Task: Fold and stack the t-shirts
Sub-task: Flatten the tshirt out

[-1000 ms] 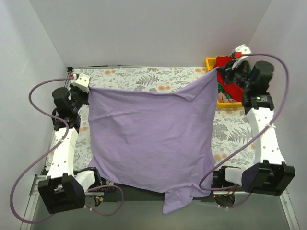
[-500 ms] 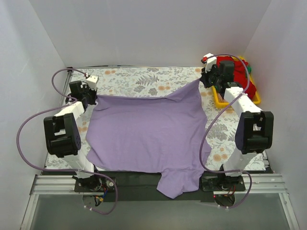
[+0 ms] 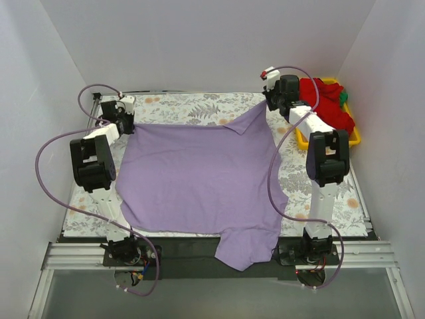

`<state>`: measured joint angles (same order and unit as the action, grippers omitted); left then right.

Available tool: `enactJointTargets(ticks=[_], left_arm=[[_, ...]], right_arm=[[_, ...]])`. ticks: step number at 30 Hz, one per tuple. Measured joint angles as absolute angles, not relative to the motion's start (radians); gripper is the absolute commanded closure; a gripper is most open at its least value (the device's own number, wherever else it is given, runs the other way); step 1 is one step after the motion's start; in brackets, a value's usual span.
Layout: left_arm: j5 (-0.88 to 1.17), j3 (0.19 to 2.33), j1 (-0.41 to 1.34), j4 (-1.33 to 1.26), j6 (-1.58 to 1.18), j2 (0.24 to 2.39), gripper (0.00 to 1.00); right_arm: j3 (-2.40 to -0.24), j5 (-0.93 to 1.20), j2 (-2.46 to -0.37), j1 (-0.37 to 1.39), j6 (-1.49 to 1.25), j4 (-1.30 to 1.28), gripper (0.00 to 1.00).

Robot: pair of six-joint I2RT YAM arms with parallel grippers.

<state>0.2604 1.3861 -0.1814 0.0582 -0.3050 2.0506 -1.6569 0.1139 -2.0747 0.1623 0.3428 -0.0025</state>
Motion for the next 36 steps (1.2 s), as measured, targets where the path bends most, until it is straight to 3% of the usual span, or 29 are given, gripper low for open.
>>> enactJointTargets(ticks=[13,14,15,17,18,21,26,27,29,36], left_arm=[[0.201,1.747,-0.181,0.141,-0.395,2.34,1.0],[0.195,1.781,-0.181,0.15,-0.405,2.36,0.96],[0.189,1.809,-0.181,0.157,-0.415,2.379,0.89],[0.178,1.857,-0.181,0.165,-0.429,2.406,0.62],[0.17,1.876,-0.181,0.171,-0.442,2.417,0.56],[0.155,1.897,-0.184,0.208,-0.479,2.421,0.43],[0.234,1.913,-0.203,0.345,-0.506,2.393,0.42],[0.263,1.913,-0.208,0.392,-0.504,2.377,0.42],[0.335,1.901,-0.221,0.498,-0.473,2.328,0.21],[0.538,1.597,-0.256,0.796,-0.234,1.938,0.19]], right_arm=[[-2.108,-0.075,-2.475,0.214,0.435,0.003,0.99],[-2.138,-0.083,-2.496,0.216,0.446,0.006,0.99],[-2.165,-0.091,-2.514,0.219,0.458,0.01,0.82],[-2.199,-0.111,-2.537,0.224,0.481,0.032,0.6],[-2.204,-0.119,-2.539,0.227,0.498,0.039,0.42],[-2.21,-0.138,-2.533,0.232,0.53,0.067,0.25],[-2.014,-0.129,-2.368,0.238,0.566,0.025,0.14],[-1.966,-0.122,-2.31,0.238,0.569,-0.016,0.02],[-1.898,-0.088,-2.198,0.239,0.575,-0.112,0.02],[-1.816,0.104,-1.869,0.249,0.584,-0.466,0.03]])
